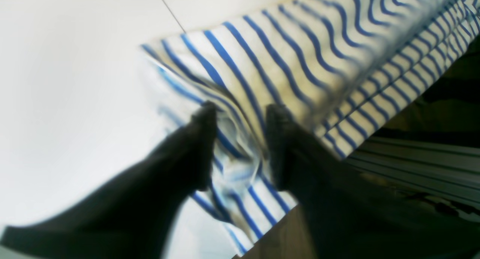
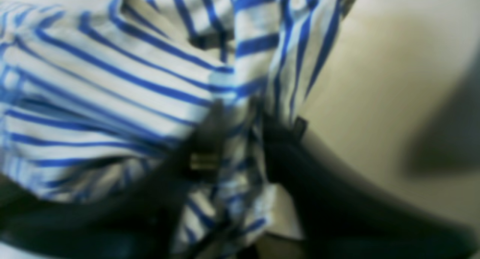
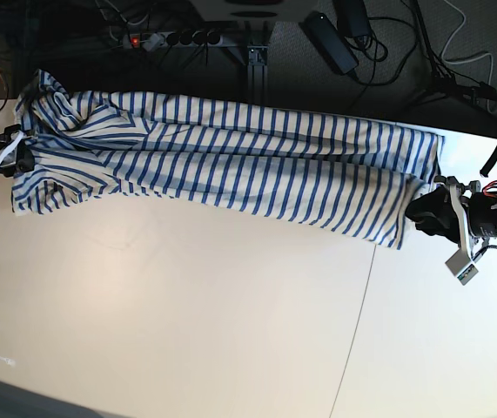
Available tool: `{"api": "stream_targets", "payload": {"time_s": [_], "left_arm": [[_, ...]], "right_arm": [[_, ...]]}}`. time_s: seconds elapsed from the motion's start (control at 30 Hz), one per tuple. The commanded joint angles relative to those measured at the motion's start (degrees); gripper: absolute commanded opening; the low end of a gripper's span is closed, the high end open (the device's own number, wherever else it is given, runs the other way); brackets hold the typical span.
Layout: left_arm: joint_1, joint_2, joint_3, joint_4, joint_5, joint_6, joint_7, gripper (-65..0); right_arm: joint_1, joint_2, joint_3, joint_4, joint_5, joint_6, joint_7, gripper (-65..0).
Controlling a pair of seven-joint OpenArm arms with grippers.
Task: Fold the T-shirt properly
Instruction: 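Lower the hem onto the shirt and release with both grippers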
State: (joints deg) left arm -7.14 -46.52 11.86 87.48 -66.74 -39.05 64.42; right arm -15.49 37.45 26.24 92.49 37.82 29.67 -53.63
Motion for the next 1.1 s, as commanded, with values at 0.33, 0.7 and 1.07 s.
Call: {"api": "stream_targets", "payload": {"time_s": [0.33,0.7,1.07], "left_arm": [[-0.94,-1.27,-2.01,0.74,4.98,-0.95,-4.87,-32.9],[8.61,-1.18,-17.42,9.6,-0.09,-0.95,-2.97,-60.3],[17.59,7.02,-17.31,10.4,16.11,-0.95,-13.92,-65.0]], "right_arm": [[1.42,1.42,2.8,3.06,1.49,3.54,5.16,-20.9],[1.44,-2.47,4.35,16.06,6.36,3.58,-0.39,-65.0],[-3.45,-9.66,4.35,9.31,4.31,3.54,-0.2,-65.0]]}}
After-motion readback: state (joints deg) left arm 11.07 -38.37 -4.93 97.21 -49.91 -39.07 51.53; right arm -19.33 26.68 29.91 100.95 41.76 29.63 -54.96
